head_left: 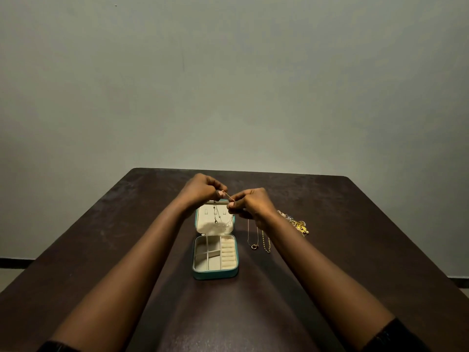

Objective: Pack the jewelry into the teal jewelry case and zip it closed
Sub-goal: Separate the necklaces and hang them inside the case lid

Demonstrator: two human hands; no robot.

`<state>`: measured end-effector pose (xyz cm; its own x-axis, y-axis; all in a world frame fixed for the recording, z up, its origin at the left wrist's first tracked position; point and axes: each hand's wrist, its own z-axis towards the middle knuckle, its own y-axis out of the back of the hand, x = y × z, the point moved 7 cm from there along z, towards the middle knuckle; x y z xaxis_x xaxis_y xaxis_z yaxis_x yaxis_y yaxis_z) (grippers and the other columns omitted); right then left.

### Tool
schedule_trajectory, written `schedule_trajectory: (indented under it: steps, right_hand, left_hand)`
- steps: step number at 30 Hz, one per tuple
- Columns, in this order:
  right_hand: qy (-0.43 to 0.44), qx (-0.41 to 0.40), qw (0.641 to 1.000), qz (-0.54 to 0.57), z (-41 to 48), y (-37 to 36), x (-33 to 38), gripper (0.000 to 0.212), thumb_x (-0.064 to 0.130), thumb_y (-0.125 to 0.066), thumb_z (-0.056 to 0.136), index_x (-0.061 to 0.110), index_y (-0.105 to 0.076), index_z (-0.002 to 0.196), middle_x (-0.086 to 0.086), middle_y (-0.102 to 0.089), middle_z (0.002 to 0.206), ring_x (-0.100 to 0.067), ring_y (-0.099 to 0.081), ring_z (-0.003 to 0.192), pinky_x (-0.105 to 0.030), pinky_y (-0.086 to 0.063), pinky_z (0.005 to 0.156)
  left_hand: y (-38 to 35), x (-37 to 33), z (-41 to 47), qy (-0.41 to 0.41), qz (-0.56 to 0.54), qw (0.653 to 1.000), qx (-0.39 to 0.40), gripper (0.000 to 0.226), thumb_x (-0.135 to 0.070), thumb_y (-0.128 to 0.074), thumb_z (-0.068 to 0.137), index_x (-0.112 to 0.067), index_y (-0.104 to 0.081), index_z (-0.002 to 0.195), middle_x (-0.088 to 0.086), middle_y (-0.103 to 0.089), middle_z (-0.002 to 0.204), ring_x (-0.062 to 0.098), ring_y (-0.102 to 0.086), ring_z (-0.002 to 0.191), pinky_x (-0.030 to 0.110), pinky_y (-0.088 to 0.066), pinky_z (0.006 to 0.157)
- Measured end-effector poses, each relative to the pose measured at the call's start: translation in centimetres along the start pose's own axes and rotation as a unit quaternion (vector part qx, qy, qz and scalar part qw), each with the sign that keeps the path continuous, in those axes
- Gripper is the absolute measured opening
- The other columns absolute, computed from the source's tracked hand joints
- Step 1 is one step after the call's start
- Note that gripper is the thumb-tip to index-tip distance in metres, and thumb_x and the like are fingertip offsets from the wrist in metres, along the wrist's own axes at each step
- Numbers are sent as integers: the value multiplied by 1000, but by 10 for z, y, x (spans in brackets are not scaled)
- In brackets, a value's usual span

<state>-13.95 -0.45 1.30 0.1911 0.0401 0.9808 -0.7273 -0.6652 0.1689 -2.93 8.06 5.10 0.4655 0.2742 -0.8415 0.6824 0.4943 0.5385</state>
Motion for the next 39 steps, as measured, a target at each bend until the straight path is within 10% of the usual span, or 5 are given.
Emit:
schedule_trajectory:
  steps: [9,16,27,33,39]
  right_hand:
    - [90,9,996,-4,0,-8,18,36,-12,-63,74,-6,-64,109,-16,-66,95,-7,-60,74,-8,-46,58]
    - [88,-13,996,-3,9,-8,12,15,-10,-66,74,3,-67,82,-19,-67,81,-27,-65,69,-43,-55,80]
    - [-7,-81,995,-65,22,-2,-16,10,-9,-65,74,-7,-71,81,-6,-59,54,-7,-52,37,-15,-43,37]
    - [24,-137,975,-172,40,-5,-24,11,4,-67,76,3,-75,83,-12,-71,72,-16,-62,62,-35,-57,73]
    - [96,-131,929,-333,48,-14,-21,20,12,-58,85,9,-74,96,-12,-72,98,-25,-66,92,-23,-43,68]
  left_hand:
    - [0,-14,2,-61,102,993,-28,19,-3,-62,81,-18,-69,91,4,-69,93,17,-64,91,33,-54,83]
    - [1,-11,7,-74,129,988,-35,16,-7,-67,81,-17,-70,93,3,-70,95,11,-63,88,22,-46,72]
    - [-14,29,23,-35,212,977,-15,20,-20,-73,80,-10,-75,96,9,-73,91,14,-62,82,27,-47,73]
    - [-28,46,36,-4,181,983,-43,22,-23,-65,87,-8,-72,101,11,-72,93,20,-65,91,32,-51,79]
    - [-34,61,36,30,173,971,-160,19,-25,-58,89,-18,-71,102,9,-71,102,28,-62,101,36,-44,86]
